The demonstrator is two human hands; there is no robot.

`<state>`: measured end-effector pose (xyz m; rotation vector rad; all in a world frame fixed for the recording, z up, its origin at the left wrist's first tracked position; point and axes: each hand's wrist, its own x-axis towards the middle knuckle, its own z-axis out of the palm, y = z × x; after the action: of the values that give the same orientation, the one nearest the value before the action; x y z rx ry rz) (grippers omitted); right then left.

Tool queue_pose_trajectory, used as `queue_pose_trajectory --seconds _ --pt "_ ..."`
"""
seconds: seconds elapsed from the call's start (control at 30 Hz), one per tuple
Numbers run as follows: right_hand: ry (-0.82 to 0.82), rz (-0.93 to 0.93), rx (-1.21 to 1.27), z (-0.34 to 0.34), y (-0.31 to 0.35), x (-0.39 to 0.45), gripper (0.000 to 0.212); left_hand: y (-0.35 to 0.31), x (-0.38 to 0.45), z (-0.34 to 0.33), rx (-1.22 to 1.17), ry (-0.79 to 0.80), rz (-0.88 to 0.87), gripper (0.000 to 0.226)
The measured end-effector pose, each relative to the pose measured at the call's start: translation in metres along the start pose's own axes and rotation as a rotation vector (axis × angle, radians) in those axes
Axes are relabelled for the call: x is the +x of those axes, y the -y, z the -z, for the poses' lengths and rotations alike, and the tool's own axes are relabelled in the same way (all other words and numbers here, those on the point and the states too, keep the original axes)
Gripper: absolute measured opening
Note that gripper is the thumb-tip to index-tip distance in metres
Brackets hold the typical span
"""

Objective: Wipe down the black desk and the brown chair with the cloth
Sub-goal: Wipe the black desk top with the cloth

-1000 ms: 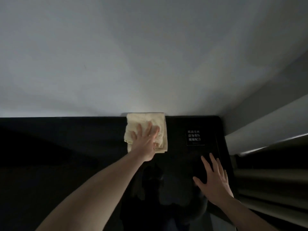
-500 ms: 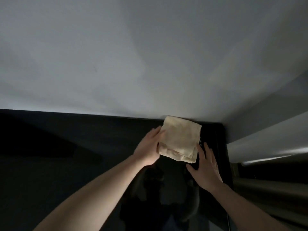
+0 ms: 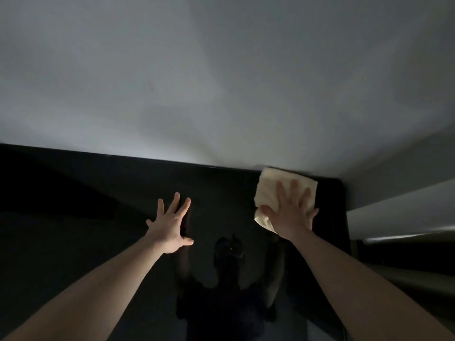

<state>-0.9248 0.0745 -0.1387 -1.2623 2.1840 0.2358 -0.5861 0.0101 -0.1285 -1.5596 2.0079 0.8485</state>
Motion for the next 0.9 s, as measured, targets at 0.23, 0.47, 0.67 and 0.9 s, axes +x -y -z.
queue_pose_trajectory --seconds 0.23,0.47,0.67,0.9 --pt "-0.065 -0.201 0.167 -0.005 -0.059 -0.02 0.082 -0.004 0.004 0.01 0.02 0.039 -0.001 0.131" --pt "-0.032 -0.382 0.269 -0.05 -0.024 -0.076 0.081 0.035 -0.014 0.009 0.137 0.04 -0.216 0.118" --pt "-0.014 -0.356 0.339 -0.093 0.107 -0.117 0.086 0.172 -0.074 -0.005 0.146 -0.077 -0.099 0.115" --pt "0.153 -0.143 0.307 -0.123 0.229 -0.153 0.09 0.298 -0.123 -0.023 0.075 -0.052 0.152 0.134"
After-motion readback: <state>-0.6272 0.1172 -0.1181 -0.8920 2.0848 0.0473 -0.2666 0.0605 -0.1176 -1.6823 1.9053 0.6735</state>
